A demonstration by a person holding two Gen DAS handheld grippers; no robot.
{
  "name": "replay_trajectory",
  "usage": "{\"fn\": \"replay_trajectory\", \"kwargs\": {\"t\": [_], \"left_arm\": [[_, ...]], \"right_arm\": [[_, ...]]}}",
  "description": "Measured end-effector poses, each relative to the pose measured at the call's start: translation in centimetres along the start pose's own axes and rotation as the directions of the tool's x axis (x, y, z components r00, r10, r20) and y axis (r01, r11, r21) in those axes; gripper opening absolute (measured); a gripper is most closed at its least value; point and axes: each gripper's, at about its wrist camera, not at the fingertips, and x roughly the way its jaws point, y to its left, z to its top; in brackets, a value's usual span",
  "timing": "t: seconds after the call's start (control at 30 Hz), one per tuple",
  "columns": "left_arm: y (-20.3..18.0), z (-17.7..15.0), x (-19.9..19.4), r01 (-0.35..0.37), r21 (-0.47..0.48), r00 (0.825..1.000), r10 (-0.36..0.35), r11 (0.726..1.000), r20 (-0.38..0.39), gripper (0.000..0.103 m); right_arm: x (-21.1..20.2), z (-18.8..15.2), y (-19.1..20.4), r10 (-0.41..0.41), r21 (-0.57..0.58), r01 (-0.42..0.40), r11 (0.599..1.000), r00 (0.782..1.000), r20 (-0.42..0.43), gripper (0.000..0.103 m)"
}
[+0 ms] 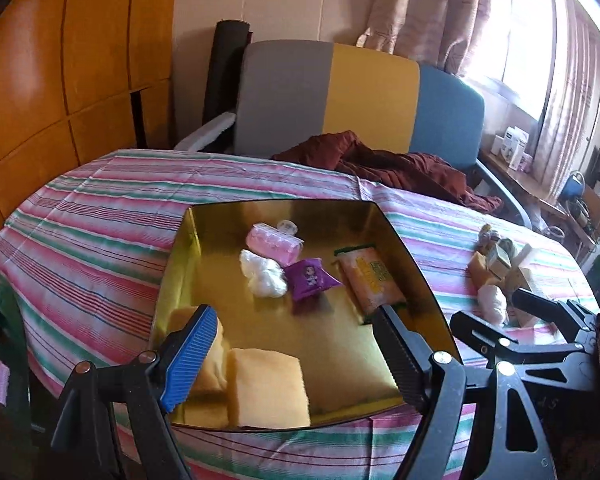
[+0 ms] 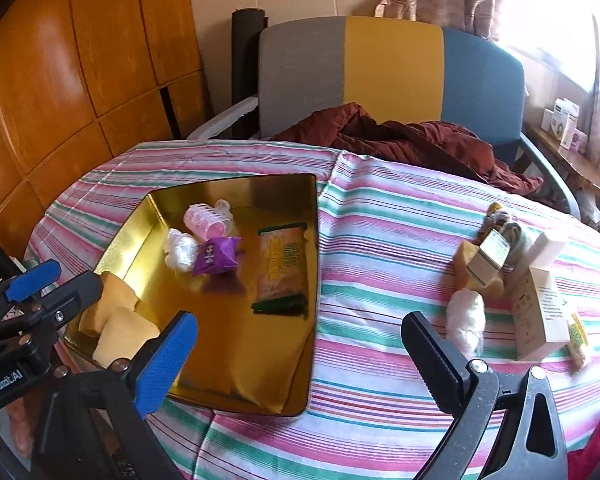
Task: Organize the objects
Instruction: 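Move both tools from the tray back toward the remaining items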
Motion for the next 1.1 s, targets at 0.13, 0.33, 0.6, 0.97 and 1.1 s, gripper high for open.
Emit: {"fn": "replay_trajectory", "kwargs": {"t": [0.13, 0.33, 0.6, 0.97, 1.1], "left_arm": [[-0.7, -0.2, 0.2, 0.012, 0.012, 1.0, -0.012, 1.0, -0.01, 0.081], [-1.6, -0.1, 0.4, 0.022, 0.04, 1.0, -0.022, 0.999, -0.018, 0.081], [-2.7, -0.4, 1.3, 0.076, 0.059, 0.996, -0.073, 0.995, -0.058, 0.078], [-4.0, 0.2, 2.2, 0.157, 0.034, 0.981, -0.152, 0.987, -0.119, 0.077], [-5.6, 0.6, 2.2, 0.196, 0.07, 0.975, -0.187, 0.978, -0.122, 0.076]], "right_arm": [[0.1, -0.3, -1.0, -0.013, 0.021, 0.013, 1.0, 1.0, -0.01, 0.102], [0.2, -0.8, -3.0, -0.039, 0.06, 0.041, 0.997, 0.999, -0.024, 0.103], [0.1, -1.2, -7.0, -0.092, 0.135, 0.097, 0.986, 0.995, -0.039, 0.103], [-0.5, -2.3, -14.9, -0.161, 0.256, 0.184, 0.949, 0.981, -0.109, 0.103], [-1.3, -2.1, -18.3, -0.179, 0.294, 0.208, 0.933, 0.976, -0.121, 0.103]]}}
